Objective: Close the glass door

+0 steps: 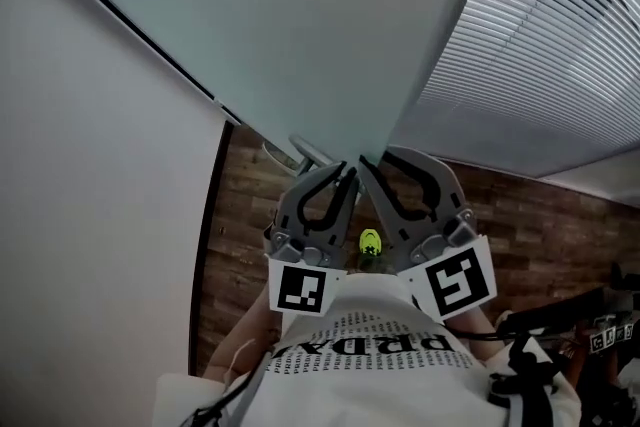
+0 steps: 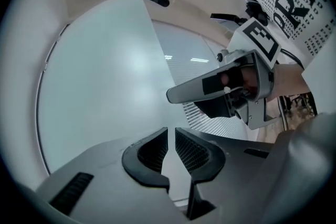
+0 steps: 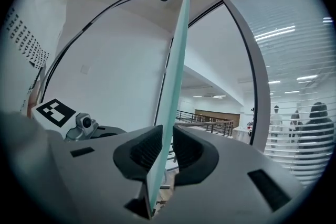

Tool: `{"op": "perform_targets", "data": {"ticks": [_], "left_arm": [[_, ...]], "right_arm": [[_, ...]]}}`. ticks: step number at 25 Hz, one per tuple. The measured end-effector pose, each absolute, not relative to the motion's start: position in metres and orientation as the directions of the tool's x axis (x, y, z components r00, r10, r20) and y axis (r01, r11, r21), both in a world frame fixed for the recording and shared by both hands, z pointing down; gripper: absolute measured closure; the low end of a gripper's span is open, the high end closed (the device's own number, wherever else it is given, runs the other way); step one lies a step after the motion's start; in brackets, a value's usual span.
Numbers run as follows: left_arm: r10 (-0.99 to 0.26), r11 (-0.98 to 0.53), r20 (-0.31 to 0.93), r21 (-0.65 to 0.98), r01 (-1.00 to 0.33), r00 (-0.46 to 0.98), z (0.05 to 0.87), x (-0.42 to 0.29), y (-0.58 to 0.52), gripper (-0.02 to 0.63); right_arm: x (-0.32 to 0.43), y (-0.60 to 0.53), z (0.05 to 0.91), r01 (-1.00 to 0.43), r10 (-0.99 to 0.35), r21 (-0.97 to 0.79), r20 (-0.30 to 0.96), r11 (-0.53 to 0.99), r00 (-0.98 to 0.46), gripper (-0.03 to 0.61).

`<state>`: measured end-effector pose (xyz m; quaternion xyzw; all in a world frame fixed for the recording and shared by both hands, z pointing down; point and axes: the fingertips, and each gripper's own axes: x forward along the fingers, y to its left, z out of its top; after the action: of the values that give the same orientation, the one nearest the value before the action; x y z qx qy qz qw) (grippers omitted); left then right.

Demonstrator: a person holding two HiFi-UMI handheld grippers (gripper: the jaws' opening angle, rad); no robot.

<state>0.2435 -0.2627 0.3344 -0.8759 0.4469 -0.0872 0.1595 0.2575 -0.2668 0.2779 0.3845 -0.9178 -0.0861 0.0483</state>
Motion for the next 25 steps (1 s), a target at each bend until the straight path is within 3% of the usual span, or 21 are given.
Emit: {"op": "perform_targets", "data": {"ticks": [6,8,19,25], "left_arm": [[-0.828,-0.529,0.016,-0.355,-0.771,0.56,0.335,0.267,-0.282,0.566],[-0.83,-0.525,0.015,-0.36,-0.772,0.558,0.335,0.269,-0.296,0.611],[-0.747,-0.633,0.039,-0.344,-0.693,0.663,0.334,0.302,-0.372,0.611],[-0.722,-0.664,0.044,-0.325,-0.673,0.691,0.323,0.316,-0.38,0.611]], "right_arm": [[0.282,-0.285,0.276,-0.684,-0.701,0.187,0.035,0.705,-0.712,0.525],[0.288,-0.298,0.276,-0.699,-0.714,0.175,0.031,0.693,-0.7,0.525],[0.338,-0.376,0.285,-0.811,-0.822,0.15,0.019,0.565,-0.569,0.525],[0.343,-0.382,0.28,-0.812,-0.823,0.155,0.012,0.563,-0.568,0.525]]}}
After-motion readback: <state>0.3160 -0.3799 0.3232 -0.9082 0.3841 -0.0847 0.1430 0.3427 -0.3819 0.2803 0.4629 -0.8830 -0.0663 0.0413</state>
